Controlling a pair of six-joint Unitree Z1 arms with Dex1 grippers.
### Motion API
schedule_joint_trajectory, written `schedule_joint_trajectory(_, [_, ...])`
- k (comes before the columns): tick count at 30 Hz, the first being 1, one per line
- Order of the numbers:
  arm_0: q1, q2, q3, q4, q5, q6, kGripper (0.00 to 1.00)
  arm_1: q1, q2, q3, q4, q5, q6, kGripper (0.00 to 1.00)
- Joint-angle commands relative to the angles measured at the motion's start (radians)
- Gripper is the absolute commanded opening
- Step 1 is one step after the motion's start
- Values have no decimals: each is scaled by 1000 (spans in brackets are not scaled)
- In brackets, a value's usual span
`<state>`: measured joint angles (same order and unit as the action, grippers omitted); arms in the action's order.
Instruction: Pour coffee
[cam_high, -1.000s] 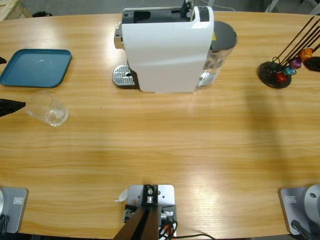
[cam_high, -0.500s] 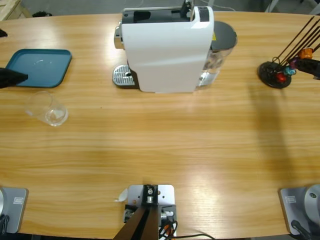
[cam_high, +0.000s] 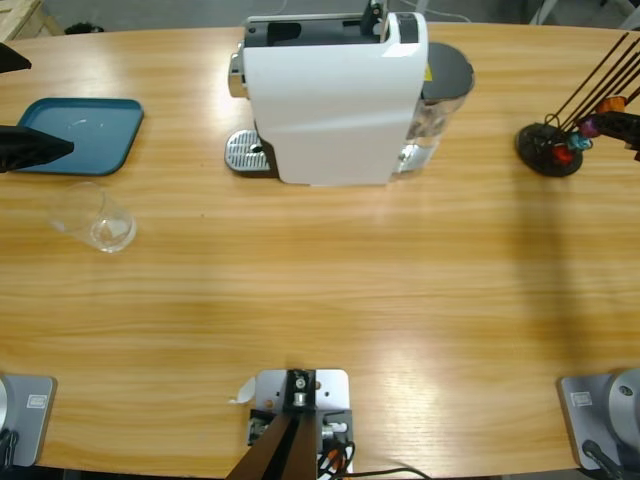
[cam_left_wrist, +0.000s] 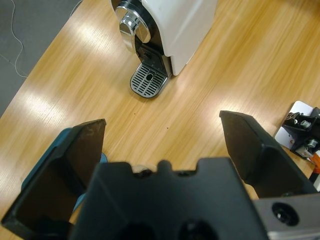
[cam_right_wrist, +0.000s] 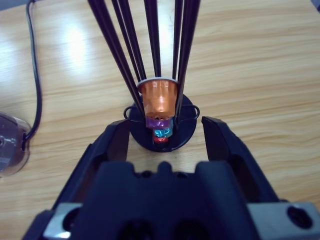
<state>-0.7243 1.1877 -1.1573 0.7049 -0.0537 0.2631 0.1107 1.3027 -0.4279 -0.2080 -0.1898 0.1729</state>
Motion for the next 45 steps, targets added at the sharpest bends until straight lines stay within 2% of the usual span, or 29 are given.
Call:
schedule_joint_trajectory(1, [-6,52,-22,-5,-22,-15,996,-22,47,26,-49,30,-9,637])
schedule_joint_trajectory(8, [-6,55,-21,-5,-31,-16,996,-32,56,18,-58,29,-9,635])
schedule_joint_trajectory(9, [-6,56,-21,-5,-32,-17,996,-34,58,18,-61,29,-11,603])
schedule_joint_trajectory(10, [-6,57,-21,-5,-32,-18,996,-36,61,19,-69,30,-20,459])
schedule_joint_trajectory(11, [-6,58,-20,-5,-32,-18,996,-36,61,20,-74,30,-25,381])
schedule_joint_trajectory(28, [-6,70,-10,-5,-60,-28,996,-36,90,17,-117,57,-24,370])
schedule_joint_trajectory(29, [-6,69,-10,-5,-60,-28,996,-37,93,17,-121,58,-24,324])
schedule_joint_trajectory(30, [-6,69,-10,-4,-60,-28,996,-37,96,17,-125,57,-25,190])
schedule_joint_trajectory(31, [-6,67,-9,-4,-60,-28,996,-38,99,17,-129,56,-25,109])
schedule_joint_trajectory(35, [-6,70,-9,-5,-60,-28,996,-43,101,18,-131,56,-24,98])
schedule_joint_trajectory(37, [-6,71,-10,-5,-61,-28,996,-43,101,18,-132,54,-24,0])
schedule_joint_trajectory(45, [-6,69,-5,-5,-61,-31,996,-43,85,19,-142,48,-23,0])
